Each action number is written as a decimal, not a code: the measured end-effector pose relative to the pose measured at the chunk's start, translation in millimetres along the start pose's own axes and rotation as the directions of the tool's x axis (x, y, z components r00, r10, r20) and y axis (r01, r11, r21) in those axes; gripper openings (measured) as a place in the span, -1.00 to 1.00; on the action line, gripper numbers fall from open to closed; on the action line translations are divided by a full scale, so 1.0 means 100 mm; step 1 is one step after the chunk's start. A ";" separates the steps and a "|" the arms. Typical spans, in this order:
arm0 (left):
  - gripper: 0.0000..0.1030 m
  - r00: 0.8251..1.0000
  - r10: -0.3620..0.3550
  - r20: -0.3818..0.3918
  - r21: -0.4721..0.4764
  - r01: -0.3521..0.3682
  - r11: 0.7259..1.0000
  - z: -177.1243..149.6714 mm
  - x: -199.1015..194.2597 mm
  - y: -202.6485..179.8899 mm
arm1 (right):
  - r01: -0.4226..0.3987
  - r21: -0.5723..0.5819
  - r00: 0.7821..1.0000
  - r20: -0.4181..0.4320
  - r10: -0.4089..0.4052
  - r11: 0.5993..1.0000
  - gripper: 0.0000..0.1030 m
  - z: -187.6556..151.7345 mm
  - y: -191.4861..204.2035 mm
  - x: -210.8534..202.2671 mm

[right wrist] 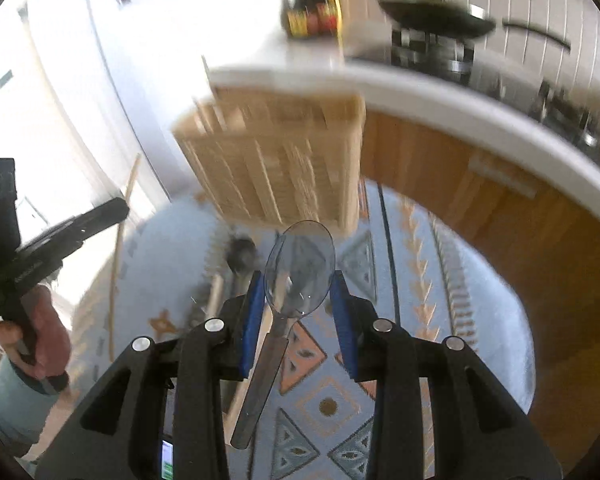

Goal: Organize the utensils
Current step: 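Lower the chopstick and clear spoon into the woven caddy and release both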

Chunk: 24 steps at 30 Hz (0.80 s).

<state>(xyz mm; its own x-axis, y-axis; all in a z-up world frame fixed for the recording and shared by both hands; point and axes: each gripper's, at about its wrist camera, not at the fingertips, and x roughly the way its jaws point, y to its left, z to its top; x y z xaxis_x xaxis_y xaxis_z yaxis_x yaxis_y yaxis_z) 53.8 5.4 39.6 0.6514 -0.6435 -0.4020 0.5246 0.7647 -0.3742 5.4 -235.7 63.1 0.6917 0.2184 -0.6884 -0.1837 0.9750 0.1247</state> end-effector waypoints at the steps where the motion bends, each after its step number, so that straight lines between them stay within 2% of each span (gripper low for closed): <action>1: -0.95 0.999 0.007 0.045 0.012 -0.008 1.000 0.08 -0.08 -0.06 | -0.002 0.001 0.999 0.036 0.002 1.000 -0.41 0.07 0.01 -0.10; 5: -0.95 0.984 0.024 0.179 0.065 -0.036 0.997 0.37 -0.23 -0.31 | 0.000 0.000 0.986 0.166 0.000 1.000 -0.41 0.39 0.04 -0.42; 8: -0.95 0.960 0.043 0.277 0.116 -0.078 0.990 0.68 -0.31 -0.50 | 0.036 0.001 0.962 0.271 -0.035 0.999 -0.41 0.66 0.09 -0.63; 12: -0.95 0.923 0.061 0.380 0.138 -0.122 0.983 0.95 -0.33 -0.66 | 0.092 0.021 0.907 0.410 -0.093 0.995 -0.41 0.93 0.12 -0.78; 14: -0.94 0.896 0.070 0.438 0.136 -0.143 0.980 1.03 -0.33 -0.69 | 0.122 0.047 0.868 0.480 -0.130 0.991 -0.41 1.03 0.13 -0.82; 16: -0.95 0.860 0.093 0.502 0.138 -0.185 0.973 1.11 -0.32 -0.71 | 0.211 0.074 0.801 0.559 -0.216 0.975 -0.41 1.10 0.15 -0.79; 18: -0.94 0.833 0.114 0.541 0.129 -0.216 0.968 1.16 -0.31 -0.71 | 0.326 0.114 0.743 0.583 -0.329 0.938 -0.41 1.16 0.18 -0.71; 19: -0.94 0.819 0.129 0.560 0.122 -0.235 0.964 1.19 -0.29 -0.69 | 0.357 0.135 0.716 0.596 -0.363 0.924 -0.41 1.19 0.17 -0.62; 21: -0.94 0.809 0.150 0.569 0.099 -0.248 0.964 1.24 -0.18 -0.59 | 0.373 0.161 0.702 0.595 -0.391 0.914 -0.41 1.24 0.10 -0.45; 22: -0.94 0.805 0.159 0.571 0.090 -0.254 0.963 1.25 -0.15 -0.55 | 0.374 0.167 0.703 0.591 -0.397 0.912 -0.41 1.26 0.07 -0.37; 24: -0.94 0.809 0.186 0.558 0.055 -0.259 0.964 1.28 0.03 -0.39 | 0.368 0.178 0.719 0.567 -0.401 0.912 -0.41 1.30 -0.03 -0.13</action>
<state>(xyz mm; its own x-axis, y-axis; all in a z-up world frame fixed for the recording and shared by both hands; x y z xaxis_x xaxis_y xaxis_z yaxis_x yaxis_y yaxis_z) 105.3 -22.6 160.1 0.9301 -0.3604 0.0713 0.3673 0.9059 -0.2108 88.2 -236.5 164.8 0.9674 -0.2112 -0.1401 0.2116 0.9773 -0.0124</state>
